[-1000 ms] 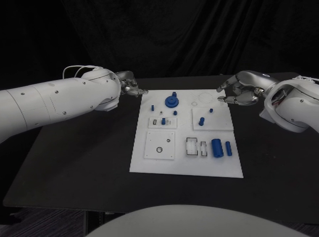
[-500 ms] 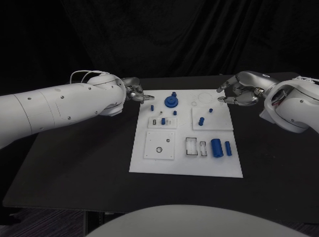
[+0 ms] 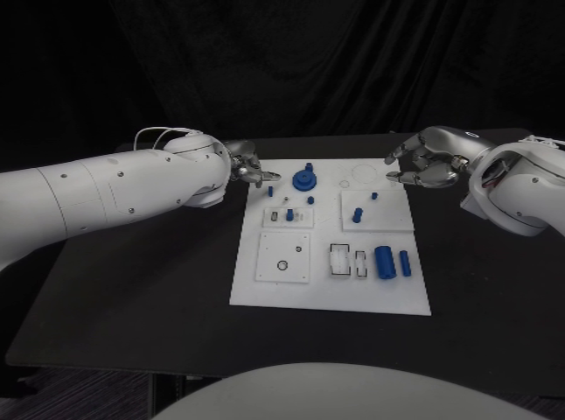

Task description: Assemble the parts on the task board

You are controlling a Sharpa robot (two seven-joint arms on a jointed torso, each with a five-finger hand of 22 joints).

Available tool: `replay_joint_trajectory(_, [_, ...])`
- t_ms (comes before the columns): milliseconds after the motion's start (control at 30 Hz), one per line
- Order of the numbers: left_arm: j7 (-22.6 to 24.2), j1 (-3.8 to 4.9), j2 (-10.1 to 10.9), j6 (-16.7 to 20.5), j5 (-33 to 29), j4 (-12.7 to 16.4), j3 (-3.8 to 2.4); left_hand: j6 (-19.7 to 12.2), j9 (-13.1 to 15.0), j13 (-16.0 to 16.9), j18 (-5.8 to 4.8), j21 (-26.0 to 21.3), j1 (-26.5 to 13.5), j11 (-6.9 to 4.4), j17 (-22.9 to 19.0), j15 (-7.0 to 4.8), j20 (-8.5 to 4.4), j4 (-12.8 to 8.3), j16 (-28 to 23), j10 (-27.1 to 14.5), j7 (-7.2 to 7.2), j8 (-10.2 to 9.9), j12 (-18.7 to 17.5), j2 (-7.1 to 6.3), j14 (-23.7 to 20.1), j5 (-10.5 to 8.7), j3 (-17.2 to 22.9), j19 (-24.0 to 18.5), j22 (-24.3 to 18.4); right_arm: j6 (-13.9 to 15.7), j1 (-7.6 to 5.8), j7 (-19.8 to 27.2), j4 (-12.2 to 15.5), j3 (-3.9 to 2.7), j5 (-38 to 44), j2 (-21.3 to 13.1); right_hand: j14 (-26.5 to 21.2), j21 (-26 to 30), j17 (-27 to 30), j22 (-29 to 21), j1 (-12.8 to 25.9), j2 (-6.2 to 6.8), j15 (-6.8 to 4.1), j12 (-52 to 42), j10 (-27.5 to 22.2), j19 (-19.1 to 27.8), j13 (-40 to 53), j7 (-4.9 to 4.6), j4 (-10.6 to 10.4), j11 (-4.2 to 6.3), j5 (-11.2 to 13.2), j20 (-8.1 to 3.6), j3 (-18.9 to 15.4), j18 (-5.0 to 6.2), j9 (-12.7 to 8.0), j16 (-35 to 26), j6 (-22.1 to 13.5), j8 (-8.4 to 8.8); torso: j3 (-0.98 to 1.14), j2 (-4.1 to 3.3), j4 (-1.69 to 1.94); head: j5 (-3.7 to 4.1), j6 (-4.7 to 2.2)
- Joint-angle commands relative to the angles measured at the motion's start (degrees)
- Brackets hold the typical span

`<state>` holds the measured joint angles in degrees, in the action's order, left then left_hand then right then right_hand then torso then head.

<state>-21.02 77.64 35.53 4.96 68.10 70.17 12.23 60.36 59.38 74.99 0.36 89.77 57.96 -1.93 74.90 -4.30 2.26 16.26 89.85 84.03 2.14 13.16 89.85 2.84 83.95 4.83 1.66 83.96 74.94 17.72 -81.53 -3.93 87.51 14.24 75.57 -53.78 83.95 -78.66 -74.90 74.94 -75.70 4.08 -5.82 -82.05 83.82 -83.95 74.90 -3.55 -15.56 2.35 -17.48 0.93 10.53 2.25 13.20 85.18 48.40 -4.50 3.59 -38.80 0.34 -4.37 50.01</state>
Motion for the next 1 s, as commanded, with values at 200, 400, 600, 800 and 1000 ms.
replay_joint_trajectory(200, [0.9,-0.44,-0.8,-1.7,0.5,-1.5,-0.03,0.8,-0.8,15.0,-0.36,0.2,1.4,0.41,15.1,0.23,0.20,-0.3,0.1,6.0,0.06,-1.1,0.2,0.27,6.1,2.02,-0.2,6.0,15.1,-0.2,0.14,-0.8,0.0,-0.05,0.1,-0.1,4.6,0.4,-8.5,11.6,-0.1,-0.52,0.53,0.4,0.3,-1.3,7.1,0.18,-0.1,-0.40,-0.1,0.27,0.3,0.35,-0.1,-0.1,0.4,-0.09,0.02,0.00,0.01,0.08,-0.01])
replay_joint_trajectory(400, [0.9,-0.66,-1.5,-2.1,0.5,-2.2,-0.03,0.9,-1.2,15.0,-0.36,0.2,2.3,0.43,15.1,0.25,0.21,-0.6,0.1,6.0,0.07,-1.7,0.2,0.28,6.1,3.30,-0.1,6.0,15.1,-0.2,0.15,-0.7,0.0,-0.05,0.1,0.1,4.6,0.4,-8.5,11.6,-0.1,-0.52,0.53,0.4,0.3,-1.3,7.1,0.18,-0.1,-0.40,-0.1,0.27,0.3,0.35,-0.1,-0.1,0.4,-0.09,0.03,0.00,0.04,0.04,-0.01])
replay_joint_trajectory(600, [1.0,-0.84,-2.0,-2.4,0.5,-2.8,-0.04,1.1,-1.4,15.0,-0.36,0.2,3.3,0.42,15.1,0.25,0.21,-0.9,0.1,6.0,0.06,-2.2,0.2,0.25,6.1,5.14,0.1,6.0,15.1,-0.3,0.15,-0.7,0.0,-0.05,0.1,0.1,4.6,0.4,-8.5,11.6,-0.1,-0.52,0.53,0.4,0.3,-1.3,7.1,0.18,-0.1,-0.40,-0.1,0.27,0.3,0.35,-0.1,-0.1,0.4,-0.09,0.02,-0.03,0.03,-0.01,-0.01])
replay_joint_trajectory(800, [1.2,-0.97,-2.4,-2.9,0.5,-3.3,-0.04,1.0,-1.5,15.0,-0.36,0.2,4.1,0.46,15.1,0.28,0.23,-1.3,0.1,6.0,0.12,-2.7,0.2,0.16,6.1,6.89,0.4,6.0,15.1,-0.3,0.15,-0.7,0.0,-0.05,0.1,0.0,4.6,0.4,-8.5,11.6,-0.1,-0.52,0.53,0.4,0.3,-1.3,7.1,0.18,-0.1,-0.40,-0.1,0.27,0.3,0.35,-0.1,-0.1,0.4,-0.09,0.01,-0.04,0.03,0.00,-0.01])
replay_joint_trajectory(1000, [1.3,-1.10,-2.6,-3.2,0.5,-3.6,-0.04,0.8,-1.6,15.0,-0.36,0.2,4.4,0.49,15.1,0.29,0.24,-1.4,0.1,6.0,0.17,-2.9,0.2,0.14,6.1,7.36,0.4,6.0,15.1,-0.3,0.15,-0.7,0.1,-0.05,0.1,0.1,4.6,0.4,-8.5,11.6,-0.1,-0.52,0.53,0.4,0.3,-1.3,7.1,0.18,-0.1,-0.40,-0.1,0.27,0.3,0.35,-0.1,-0.1,0.4,-0.09,0.02,-0.02,0.04,0.02,-0.01])
